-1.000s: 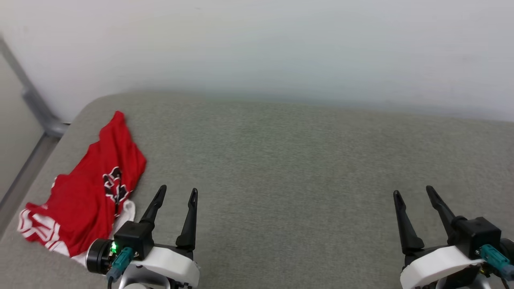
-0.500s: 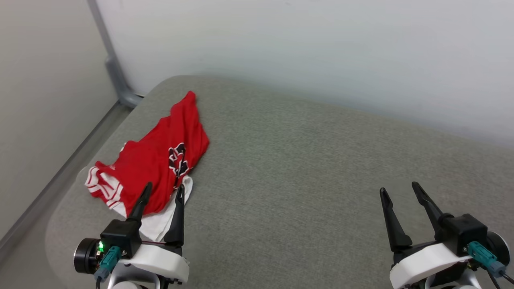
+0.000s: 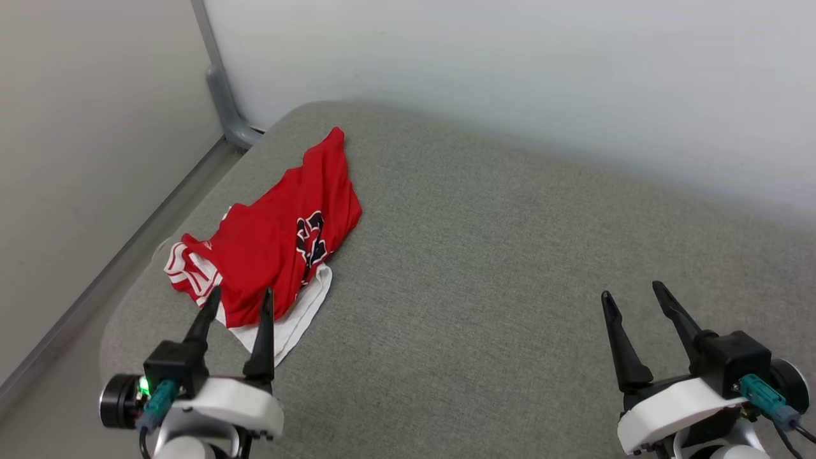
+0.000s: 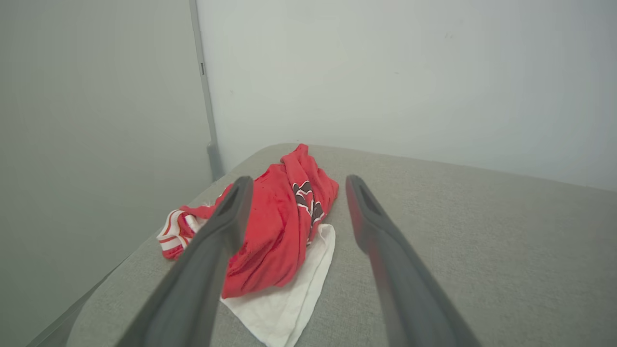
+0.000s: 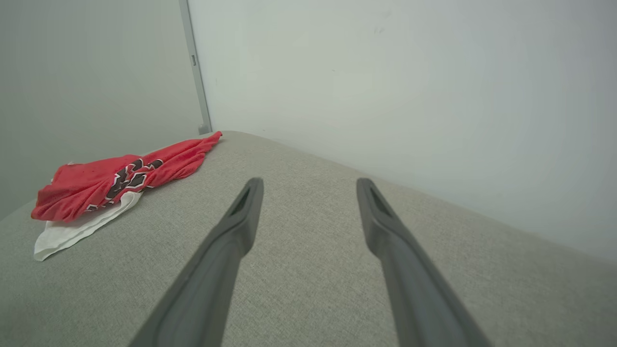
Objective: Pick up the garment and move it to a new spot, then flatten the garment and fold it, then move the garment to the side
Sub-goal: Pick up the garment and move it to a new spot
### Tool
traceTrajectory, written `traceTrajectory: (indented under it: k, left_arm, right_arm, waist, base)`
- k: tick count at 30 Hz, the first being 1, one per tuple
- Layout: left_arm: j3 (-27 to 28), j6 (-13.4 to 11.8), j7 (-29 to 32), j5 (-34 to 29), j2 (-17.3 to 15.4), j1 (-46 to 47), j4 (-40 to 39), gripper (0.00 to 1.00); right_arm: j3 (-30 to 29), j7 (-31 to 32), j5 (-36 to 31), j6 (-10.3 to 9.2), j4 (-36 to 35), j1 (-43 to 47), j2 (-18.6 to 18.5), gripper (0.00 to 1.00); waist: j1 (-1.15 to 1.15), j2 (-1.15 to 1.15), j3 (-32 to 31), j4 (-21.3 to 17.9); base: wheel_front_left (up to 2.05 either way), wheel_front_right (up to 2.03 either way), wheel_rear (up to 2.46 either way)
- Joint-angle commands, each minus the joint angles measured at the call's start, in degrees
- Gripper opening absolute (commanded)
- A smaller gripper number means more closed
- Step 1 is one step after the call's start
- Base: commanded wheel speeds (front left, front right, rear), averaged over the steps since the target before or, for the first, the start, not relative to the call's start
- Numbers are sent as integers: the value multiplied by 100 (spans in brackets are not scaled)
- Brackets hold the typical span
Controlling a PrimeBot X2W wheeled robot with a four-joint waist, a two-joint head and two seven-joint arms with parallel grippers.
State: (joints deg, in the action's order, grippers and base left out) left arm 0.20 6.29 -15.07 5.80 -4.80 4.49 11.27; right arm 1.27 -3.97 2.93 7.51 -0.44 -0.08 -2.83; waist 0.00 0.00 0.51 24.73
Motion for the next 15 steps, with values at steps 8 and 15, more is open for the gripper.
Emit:
traceTrajectory:
  k: [8, 15]
  left_arm:
    - [-5, 81, 249, 332, -316, 1000, 657, 100]
    - [-2, 113, 1460, 972, -1009, 1954, 1131, 100]
  right_arm:
    - [27, 188, -255, -4, -146, -325, -9, 100]
    - [-10, 279, -355, -4, -243, -625, -9, 100]
  waist:
    - [0, 0, 539, -313]
    - [0, 0, 1092, -724]
  base:
    - [0, 0, 0]
    - [0, 0, 0]
